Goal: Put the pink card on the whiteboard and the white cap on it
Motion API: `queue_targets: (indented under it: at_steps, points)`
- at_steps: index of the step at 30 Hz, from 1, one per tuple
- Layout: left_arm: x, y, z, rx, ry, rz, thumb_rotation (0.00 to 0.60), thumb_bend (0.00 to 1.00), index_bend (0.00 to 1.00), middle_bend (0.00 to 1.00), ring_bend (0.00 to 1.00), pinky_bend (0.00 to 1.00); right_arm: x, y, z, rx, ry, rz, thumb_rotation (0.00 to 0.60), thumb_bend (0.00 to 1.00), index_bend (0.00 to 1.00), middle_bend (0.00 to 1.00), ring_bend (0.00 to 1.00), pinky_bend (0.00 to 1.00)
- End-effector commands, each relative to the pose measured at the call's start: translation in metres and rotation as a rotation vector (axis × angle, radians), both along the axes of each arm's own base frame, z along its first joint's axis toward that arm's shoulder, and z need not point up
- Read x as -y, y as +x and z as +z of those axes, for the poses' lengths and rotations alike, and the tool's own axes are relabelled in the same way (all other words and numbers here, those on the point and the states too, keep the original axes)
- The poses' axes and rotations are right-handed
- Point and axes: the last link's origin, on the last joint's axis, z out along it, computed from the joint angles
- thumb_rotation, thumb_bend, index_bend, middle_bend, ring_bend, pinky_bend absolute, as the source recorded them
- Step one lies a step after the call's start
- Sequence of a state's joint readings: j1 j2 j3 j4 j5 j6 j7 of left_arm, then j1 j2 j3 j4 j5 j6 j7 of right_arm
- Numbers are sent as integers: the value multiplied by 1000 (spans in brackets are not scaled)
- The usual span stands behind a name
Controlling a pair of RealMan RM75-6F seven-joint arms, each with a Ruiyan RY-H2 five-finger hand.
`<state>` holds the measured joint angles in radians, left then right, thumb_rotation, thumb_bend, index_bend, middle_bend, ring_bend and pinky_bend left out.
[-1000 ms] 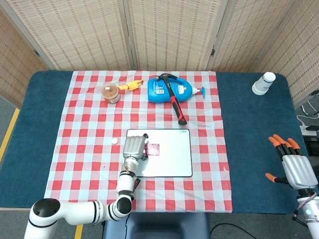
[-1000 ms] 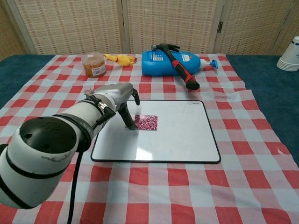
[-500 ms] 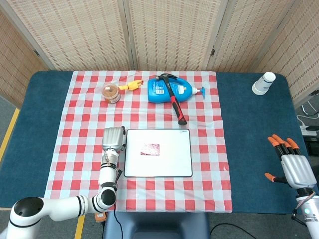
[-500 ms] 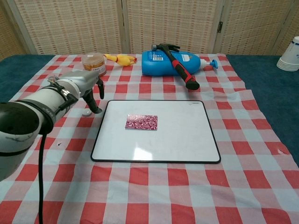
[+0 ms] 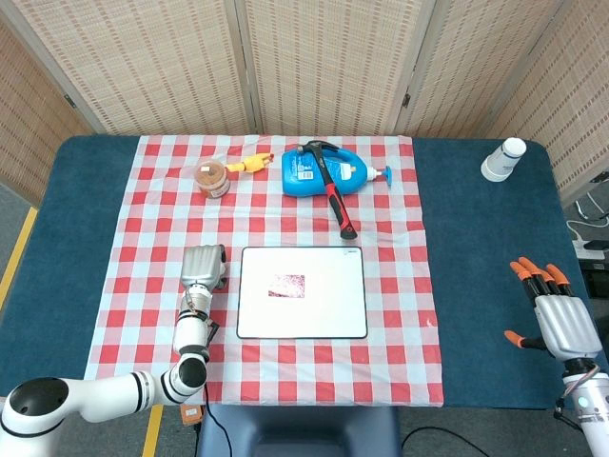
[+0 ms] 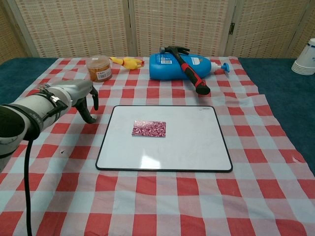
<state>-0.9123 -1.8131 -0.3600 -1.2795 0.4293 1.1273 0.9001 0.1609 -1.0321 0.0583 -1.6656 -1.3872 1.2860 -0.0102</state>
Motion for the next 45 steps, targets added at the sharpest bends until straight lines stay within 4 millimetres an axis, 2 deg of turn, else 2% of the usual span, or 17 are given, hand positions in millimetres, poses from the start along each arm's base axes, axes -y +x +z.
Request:
queue_targets:
  at_steps: [1,45]
  points:
    - [-1,0,-2,3,-3,2,600,273,455,1000,1000,1000,0,0,0,2,1,-2,600,40,0,0,0,0]
    - [-12,-11,-7,-32,-18,33,600,273,466,1000,1000,1000,-4,2,3,4,-16,10,600,39,0,0,0,0]
